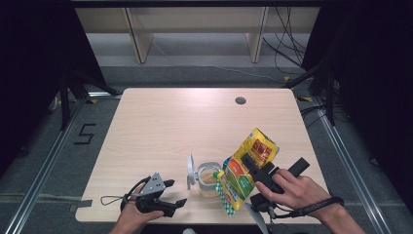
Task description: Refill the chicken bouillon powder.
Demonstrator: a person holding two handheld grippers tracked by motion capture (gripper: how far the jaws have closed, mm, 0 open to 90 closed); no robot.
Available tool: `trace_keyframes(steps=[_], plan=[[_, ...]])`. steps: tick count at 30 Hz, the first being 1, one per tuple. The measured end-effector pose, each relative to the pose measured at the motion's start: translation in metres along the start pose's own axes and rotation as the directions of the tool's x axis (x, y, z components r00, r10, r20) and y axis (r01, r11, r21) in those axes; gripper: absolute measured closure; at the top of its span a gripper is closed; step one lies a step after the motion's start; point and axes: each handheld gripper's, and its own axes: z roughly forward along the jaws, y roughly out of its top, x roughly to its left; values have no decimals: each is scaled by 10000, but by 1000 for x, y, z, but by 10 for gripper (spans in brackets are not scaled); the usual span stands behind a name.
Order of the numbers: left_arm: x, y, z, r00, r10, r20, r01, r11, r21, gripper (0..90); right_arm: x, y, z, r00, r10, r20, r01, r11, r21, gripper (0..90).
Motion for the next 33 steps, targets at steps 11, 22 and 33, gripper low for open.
trace_keyframes(steps=[11, 22, 33], plan=[[-1, 0, 0, 9999, -155, -7, 155, 9999, -4, 202, 4, 2, -1, 9981, 615, 72, -614, 9981, -25, 602], [-1, 0, 0, 9998, -202, -26, 202, 9998, -14, 202, 2, 3, 0, 9988, 458, 165, -456, 9989, -113, 608], [-1, 0, 0, 9999, -134, -40, 134, 9999, 22, 202, 2, 2, 0, 9987, 503, 122, -502, 9987, -110, 610]])
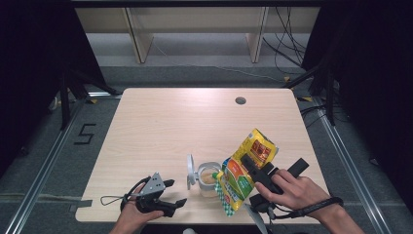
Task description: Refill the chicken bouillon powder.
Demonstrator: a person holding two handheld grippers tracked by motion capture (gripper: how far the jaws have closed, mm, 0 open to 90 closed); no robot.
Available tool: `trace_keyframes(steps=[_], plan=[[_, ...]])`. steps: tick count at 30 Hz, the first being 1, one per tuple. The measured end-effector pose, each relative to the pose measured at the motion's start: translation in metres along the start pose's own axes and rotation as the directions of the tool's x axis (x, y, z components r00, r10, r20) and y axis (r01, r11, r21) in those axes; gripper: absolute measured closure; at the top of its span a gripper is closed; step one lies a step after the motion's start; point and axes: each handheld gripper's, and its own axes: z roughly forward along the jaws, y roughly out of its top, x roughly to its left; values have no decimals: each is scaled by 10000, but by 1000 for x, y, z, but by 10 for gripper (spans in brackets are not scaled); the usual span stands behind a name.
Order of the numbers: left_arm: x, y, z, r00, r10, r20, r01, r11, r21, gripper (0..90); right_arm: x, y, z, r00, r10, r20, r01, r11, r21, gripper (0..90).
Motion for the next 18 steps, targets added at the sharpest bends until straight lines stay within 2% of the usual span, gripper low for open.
trace_keyframes(steps=[1, 2, 3, 6, 7, 10, 12, 15, 16, 18], plan=[[1, 0, 0, 9998, 176, 2, -176, 9998, -61, 202, 0, 0, 0, 10000, 5, 5, -5, 10000, -1, 610], [1, 0, 0, 9998, 182, -23, -182, 9998, -31, 202, 1, 0, 0, 9998, 194, -58, -193, 9998, 63, 610], [1, 0, 0, 9999, 143, 3, -143, 9999, -55, 202, 0, 0, 0, 10000, 7, 4, -7, 10000, -2, 610], [1, 0, 0, 9999, 111, -13, -111, 9999, -84, 202, 0, 0, 0, 10000, 34, -6, -34, 10000, -9, 610], [1, 0, 0, 9999, 108, -17, -108, 9999, -86, 202, 1, 0, 0, 9998, 198, -84, -198, 9998, 47, 610], [1, 0, 0, 9999, 159, -33, -159, 9999, -53, 202, 0, 1, 1, 10000, 42, -41, -42, 10000, -77, 611], [2, 0, -1, 9996, 267, -73, -267, 9996, 47, 202, 1, 1, 0, 9997, 228, -73, -228, 9997, 7, 611], [2, 0, -1, 9998, 170, -51, -170, 9998, -41, 202, -2, 0, 0, 9998, -164, 65, 165, 9998, -142, 611], [2, 0, -1, 9998, 170, -45, -170, 9998, -37, 202, -1, 0, -1, 10000, -25, 38, 25, 10000, -25, 611], [1, 0, 0, 10000, 94, -29, -95, 9999, -107, 202, -2, 0, -1, 10000, -69, 36, 69, 10000, -48, 611]])
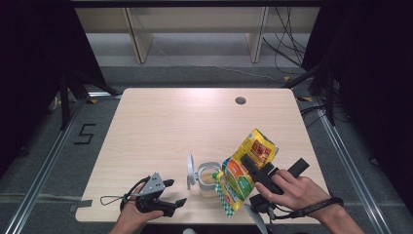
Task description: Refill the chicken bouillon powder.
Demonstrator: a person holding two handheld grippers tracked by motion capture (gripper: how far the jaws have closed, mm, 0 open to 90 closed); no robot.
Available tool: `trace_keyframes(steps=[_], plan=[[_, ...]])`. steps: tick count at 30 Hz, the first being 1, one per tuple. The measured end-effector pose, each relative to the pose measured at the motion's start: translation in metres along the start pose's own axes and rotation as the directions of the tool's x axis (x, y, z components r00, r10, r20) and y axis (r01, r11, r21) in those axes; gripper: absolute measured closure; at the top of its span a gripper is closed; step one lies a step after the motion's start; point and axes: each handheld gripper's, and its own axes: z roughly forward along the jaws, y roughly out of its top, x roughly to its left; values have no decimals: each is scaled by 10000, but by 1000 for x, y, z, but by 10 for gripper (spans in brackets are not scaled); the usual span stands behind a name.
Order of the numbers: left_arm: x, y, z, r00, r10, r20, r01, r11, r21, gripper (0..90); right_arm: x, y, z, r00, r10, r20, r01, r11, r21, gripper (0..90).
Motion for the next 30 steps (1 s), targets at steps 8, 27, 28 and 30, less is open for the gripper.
trace_keyframes(steps=[8, 27, 28, 30], plan=[[0, 0, -1, 9999, -160, -13, 161, 9998, 93, 202, 0, 0, 0, 9999, 93, -62, -93, 9999, 82, 611], [1, 0, -1, 10000, 78, -23, -78, 9999, 63, 202, -2, 0, -1, 9999, -136, -18, 136, 9999, 24, 622], [1, 0, -1, 10000, 72, -19, -72, 10000, 68, 202, -1, 1, -1, 10000, 21, -19, -21, 10000, 58, 622], [1, 0, -1, 10000, 74, -17, -74, 10000, 66, 202, -2, 0, 0, 9999, -166, 36, 166, 9999, -20, 622]])
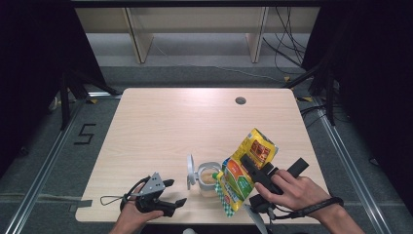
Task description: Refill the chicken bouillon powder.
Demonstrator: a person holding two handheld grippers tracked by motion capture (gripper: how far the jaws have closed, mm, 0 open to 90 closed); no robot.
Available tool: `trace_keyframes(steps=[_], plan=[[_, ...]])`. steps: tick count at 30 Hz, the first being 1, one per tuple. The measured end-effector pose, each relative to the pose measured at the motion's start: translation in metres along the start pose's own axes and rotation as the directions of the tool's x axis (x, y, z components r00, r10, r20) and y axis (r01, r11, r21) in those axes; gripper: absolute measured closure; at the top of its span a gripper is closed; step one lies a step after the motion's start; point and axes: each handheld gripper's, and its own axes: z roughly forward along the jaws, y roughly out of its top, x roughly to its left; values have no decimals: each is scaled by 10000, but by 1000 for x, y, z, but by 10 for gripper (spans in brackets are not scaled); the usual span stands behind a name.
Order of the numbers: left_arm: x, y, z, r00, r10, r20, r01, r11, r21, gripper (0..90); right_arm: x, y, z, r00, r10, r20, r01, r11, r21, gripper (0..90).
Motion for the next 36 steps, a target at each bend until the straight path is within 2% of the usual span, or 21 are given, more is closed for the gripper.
trace_keyframes(steps=[4, 5, 6, 8, 10, 12, 13, 17, 18, 21, 29, 30, 31, 32, 34, 36], plan=[[-1, 0, 0, 10000, -28, -30, 29, 10000, 10, 202, 0, -1, 0, 10000, 43, -44, -43, 10000, 30, 622], [0, 0, 0, 10000, -9, -8, 9, 10000, 4, 202, 0, -1, 0, 10000, -13, -72, 13, 10000, 20, 623], [-1, 0, 0, 9999, -108, -1, 108, 9999, -37, 202, -1, -2, -1, 9993, -258, -288, 265, 9994, 242, 622], [-1, 0, 0, 9999, -103, -4, 103, 9999, -31, 202, -1, -2, 0, 9988, -409, -257, 413, 9990, 150, 623], [-1, 0, 1, 9999, -127, 20, 127, 9999, -100, 202, 0, -2, -1, 9992, -197, -338, 205, 9995, 223, 623], [0, 0, 1, 10000, -71, 7, 71, 9999, -75, 202, 0, -2, 0, 9989, -282, -364, 287, 9995, 142, 623], [-1, 0, 0, 9997, -249, -65, 249, 9997, 74, 202, 0, -3, 0, 9990, -266, -358, 271, 9995, 144, 623], [-1, -1, 1, 9996, -291, 19, 291, 9996, -60, 202, 1, -3, 0, 9989, -265, -396, 271, 9995, 139, 623], [0, 0, 0, 10000, -44, 22, 44, 10000, -51, 202, 1, -3, 0, 9988, -274, -398, 280, 9995, 140, 623], [-1, 0, 0, 9997, -261, -33, 261, 9996, 44, 202, 0, -3, 0, 9988, -272, -398, 277, 9995, 133, 624], [-1, 0, 0, 9997, -241, -2, 241, 9997, 17, 202, 1, -3, -2, 9992, -265, -312, 270, 9995, 156, 627], [-1, 0, 0, 9997, -242, -5, 242, 9997, 18, 202, 0, -2, -1, 9989, -388, -272, 390, 9992, 60, 627], [-1, 0, 0, 9997, -242, 2, 242, 9997, 16, 202, 0, -3, -2, 9993, -82, -361, 88, 9998, 169, 627], [-1, 0, 0, 9997, -239, -1, 239, 9997, 16, 202, 1, -2, -2, 9995, 219, -206, -218, 9997, 68, 627], [-1, 0, 0, 9997, -239, -51, 239, 9997, 32, 202, 0, -1, -1, 9999, 150, -32, -150, 9998, -99, 627], [-1, 0, 0, 9996, -245, -129, 245, 9997, -3, 202, 2, -2, -1, 9998, 153, -140, -152, 9999, 38, 627]])
